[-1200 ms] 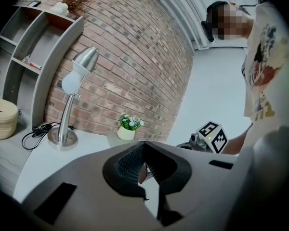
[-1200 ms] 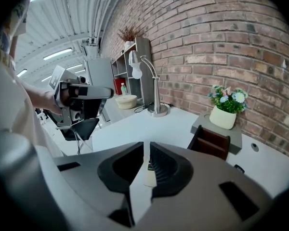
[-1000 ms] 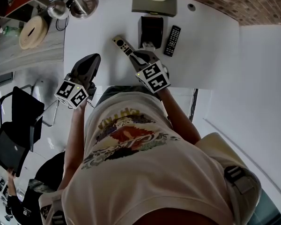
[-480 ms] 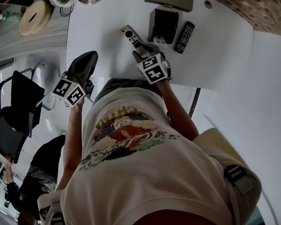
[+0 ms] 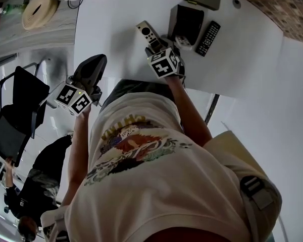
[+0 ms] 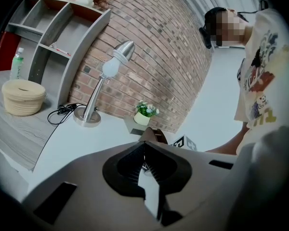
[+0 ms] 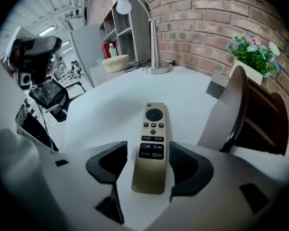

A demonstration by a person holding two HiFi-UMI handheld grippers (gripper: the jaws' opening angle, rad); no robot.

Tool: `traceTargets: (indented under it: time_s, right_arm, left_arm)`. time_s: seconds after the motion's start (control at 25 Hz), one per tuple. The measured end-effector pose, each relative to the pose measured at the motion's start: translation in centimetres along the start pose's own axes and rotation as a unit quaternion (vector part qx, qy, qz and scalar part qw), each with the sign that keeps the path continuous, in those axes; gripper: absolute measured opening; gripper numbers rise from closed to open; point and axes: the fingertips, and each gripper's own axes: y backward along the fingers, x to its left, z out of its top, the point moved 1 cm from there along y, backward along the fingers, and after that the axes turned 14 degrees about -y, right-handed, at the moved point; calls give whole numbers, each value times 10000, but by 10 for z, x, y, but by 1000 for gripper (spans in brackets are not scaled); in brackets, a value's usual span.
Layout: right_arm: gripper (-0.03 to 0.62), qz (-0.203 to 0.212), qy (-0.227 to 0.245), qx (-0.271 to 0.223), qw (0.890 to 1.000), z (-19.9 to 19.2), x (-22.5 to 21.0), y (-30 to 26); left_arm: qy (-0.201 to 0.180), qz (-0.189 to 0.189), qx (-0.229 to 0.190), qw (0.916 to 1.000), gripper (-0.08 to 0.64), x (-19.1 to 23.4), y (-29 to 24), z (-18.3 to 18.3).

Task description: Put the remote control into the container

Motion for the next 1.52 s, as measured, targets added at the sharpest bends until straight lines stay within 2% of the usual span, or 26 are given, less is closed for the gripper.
traceTargets:
  time_s: [0.16,0.4,0.76,0.92,1.08,1.16,1.52]
  right_arm:
    - [258,-207,92,213,9995,-5,-3,-12]
    - [256,-109,77,205,9997,-6,-2,-14]
    - [244,-134,1,253,9996,-4,-3,-13]
    - [213,-119,-179,309,9993,-4,-6,-13]
    - [212,180,-800,351,9960,0,1,-1]
    - [212,283,-900,264,9952,8,6,8]
    - [212,246,-796,-132,9964,35,12,55]
  left_arm:
    - [50,66,64,9999,6,0,6,-3]
    - [127,69,5,9999,6,2,11,-8]
    - [28,21,-88,10000,6,0,14,-1]
    - [46,30,-121,9999,6,-1,17,1]
    - [-28,17,-152,9999,6,-1,20,3]
    - [-28,16,-175,9998,5,1,21,3]
    - [-84,-452,-377,9982,6,-6,-9,14]
